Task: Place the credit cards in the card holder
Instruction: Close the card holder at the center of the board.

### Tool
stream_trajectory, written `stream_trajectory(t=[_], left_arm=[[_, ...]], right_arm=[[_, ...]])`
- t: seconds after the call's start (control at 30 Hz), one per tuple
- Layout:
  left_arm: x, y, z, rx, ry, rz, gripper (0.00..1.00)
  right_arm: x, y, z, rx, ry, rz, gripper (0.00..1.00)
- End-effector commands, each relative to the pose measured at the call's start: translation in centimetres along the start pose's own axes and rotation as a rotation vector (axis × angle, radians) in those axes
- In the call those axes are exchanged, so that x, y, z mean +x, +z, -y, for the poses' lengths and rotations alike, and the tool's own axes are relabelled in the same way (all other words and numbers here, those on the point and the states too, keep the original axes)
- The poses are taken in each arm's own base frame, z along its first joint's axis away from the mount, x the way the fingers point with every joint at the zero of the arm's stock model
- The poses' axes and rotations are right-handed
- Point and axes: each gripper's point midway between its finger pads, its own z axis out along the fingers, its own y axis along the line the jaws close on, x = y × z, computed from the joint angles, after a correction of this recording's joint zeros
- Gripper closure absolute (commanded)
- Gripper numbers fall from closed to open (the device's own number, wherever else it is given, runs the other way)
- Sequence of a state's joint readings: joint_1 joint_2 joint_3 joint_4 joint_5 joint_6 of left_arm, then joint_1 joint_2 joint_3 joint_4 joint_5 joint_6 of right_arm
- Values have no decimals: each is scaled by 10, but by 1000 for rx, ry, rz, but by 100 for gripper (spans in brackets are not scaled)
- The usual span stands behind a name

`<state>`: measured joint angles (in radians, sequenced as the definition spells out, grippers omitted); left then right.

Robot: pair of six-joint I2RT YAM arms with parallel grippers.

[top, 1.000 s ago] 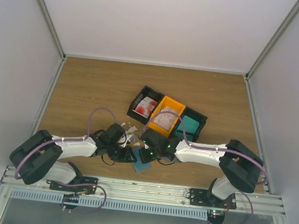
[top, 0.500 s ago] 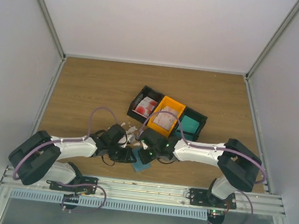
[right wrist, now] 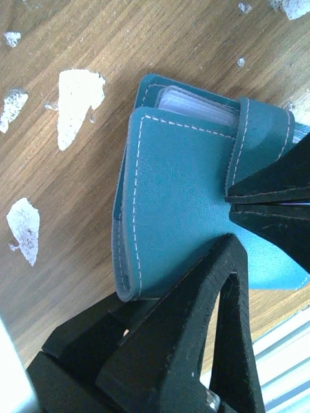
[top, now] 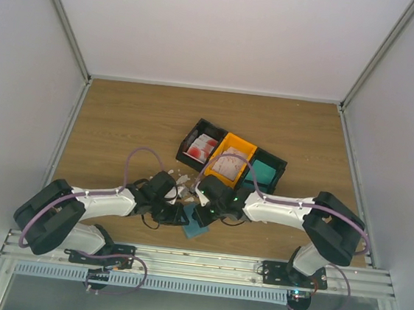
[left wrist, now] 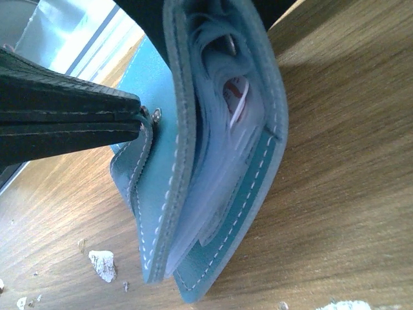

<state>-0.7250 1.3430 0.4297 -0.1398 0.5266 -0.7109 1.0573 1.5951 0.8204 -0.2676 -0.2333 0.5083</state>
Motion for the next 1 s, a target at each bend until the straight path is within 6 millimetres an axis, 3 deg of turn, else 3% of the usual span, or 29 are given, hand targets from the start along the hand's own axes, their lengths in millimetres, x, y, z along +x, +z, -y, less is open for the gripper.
stream_trajectory(t=[0.0, 0.07, 0.2, 0.4, 0.83, 0.97], left_arm=[[-38, 1, -37, -221, 27, 191, 97], [-38, 1, -37, -223, 25, 191, 97], [-38, 1, -32, -207, 35, 191, 97], [-38, 2, -28, -193, 44, 186, 97], [-44, 4, -25, -187, 38, 204, 100], [-45, 4, -25, -185, 37, 206, 100]], right_arm=[[34, 0, -43, -256, -10, -125, 100], [32, -2, -42, -265, -3, -114, 100], [33, 5, -23, -187, 35, -113, 100], [36, 15, -22, -212, 61, -126, 100], [90, 33, -17, -217, 119, -286, 99], [109, 37, -3, -159, 150, -315, 99]])
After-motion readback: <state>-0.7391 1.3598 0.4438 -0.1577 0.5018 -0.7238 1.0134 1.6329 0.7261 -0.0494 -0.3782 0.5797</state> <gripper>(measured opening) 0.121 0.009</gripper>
